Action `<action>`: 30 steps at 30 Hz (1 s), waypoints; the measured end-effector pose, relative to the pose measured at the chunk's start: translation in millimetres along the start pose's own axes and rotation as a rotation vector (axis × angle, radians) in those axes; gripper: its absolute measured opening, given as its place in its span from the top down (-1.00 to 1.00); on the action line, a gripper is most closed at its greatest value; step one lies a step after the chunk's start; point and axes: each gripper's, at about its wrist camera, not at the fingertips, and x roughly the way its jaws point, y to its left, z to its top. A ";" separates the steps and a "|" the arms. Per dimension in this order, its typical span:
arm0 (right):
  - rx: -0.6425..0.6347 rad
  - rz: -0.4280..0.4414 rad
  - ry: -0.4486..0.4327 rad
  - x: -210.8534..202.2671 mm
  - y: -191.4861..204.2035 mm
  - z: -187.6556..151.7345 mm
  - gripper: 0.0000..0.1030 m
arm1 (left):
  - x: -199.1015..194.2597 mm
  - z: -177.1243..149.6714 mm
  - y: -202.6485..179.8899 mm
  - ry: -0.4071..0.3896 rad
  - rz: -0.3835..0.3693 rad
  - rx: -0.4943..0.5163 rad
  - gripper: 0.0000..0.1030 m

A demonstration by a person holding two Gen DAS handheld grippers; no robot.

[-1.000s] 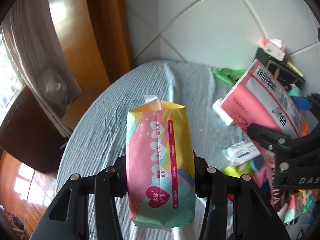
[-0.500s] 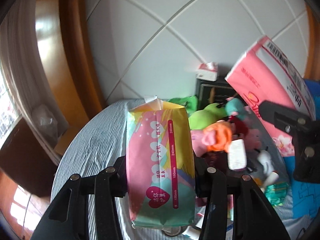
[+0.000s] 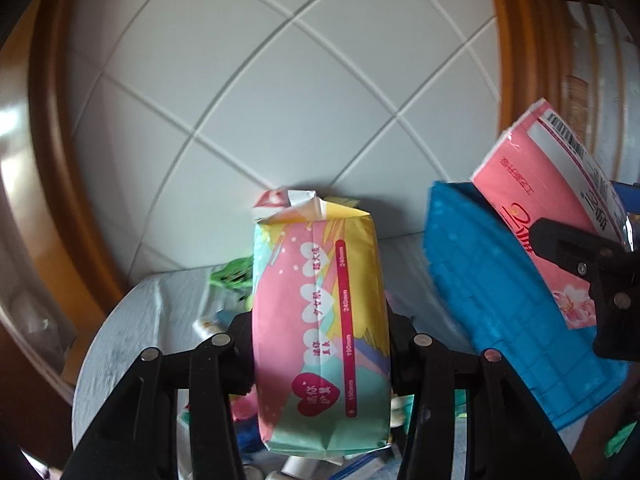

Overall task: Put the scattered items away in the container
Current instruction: 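Lift both tissue packs and carry them over the blue crate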

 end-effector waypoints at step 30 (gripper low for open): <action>0.214 -0.070 0.230 228.1 -449.1 -83.1 -0.94 | 266.3 101.1 -417.8 0.286 -0.059 -0.014 0.11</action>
